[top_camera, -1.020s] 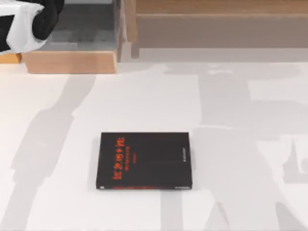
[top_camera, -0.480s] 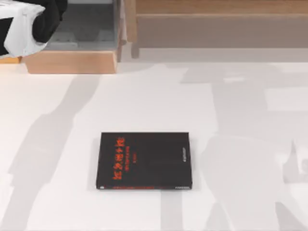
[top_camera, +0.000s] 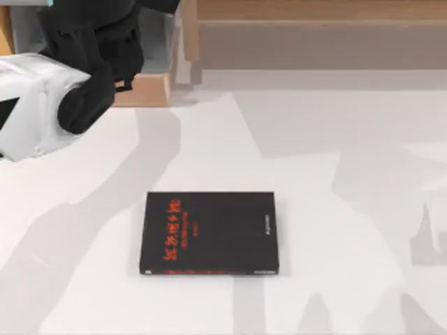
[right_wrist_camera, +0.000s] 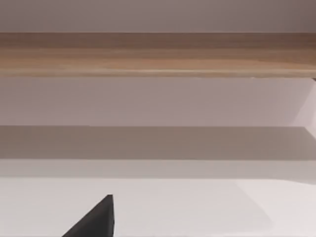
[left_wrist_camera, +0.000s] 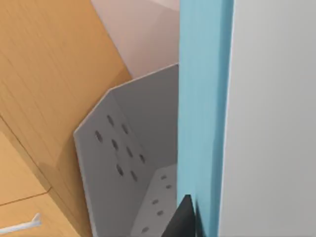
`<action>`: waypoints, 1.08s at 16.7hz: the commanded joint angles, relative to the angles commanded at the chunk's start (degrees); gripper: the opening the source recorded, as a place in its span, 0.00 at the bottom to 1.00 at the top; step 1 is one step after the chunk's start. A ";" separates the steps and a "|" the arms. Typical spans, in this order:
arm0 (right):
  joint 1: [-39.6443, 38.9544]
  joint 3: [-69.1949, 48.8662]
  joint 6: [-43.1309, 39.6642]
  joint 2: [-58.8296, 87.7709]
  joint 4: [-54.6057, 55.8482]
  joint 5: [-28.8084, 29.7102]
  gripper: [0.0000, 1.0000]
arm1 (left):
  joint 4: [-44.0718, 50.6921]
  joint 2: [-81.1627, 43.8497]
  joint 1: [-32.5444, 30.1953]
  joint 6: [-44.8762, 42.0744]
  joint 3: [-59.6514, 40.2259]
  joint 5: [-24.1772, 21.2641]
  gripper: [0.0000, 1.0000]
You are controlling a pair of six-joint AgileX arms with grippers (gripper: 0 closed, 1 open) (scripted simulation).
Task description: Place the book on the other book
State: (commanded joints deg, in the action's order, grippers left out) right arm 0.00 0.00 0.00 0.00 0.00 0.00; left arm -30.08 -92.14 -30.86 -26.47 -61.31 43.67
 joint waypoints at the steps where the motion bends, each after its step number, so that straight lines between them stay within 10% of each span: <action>1: 0.00 0.00 0.00 0.00 0.00 0.00 1.00 | 1.59 1.26 -2.51 -2.68 2.86 2.65 0.00; 11: 0.00 0.00 0.00 0.00 0.00 0.00 1.00 | 20.85 -1.96 -32.59 -19.01 23.88 7.50 0.00; 18: 0.00 0.00 0.00 0.00 0.00 0.00 1.00 | 22.43 -2.51 -34.63 -19.71 24.85 6.65 0.00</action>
State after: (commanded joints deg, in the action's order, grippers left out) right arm 0.00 0.00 0.00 0.00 0.00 0.00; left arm -7.65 -94.64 -65.48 -46.19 -36.45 50.32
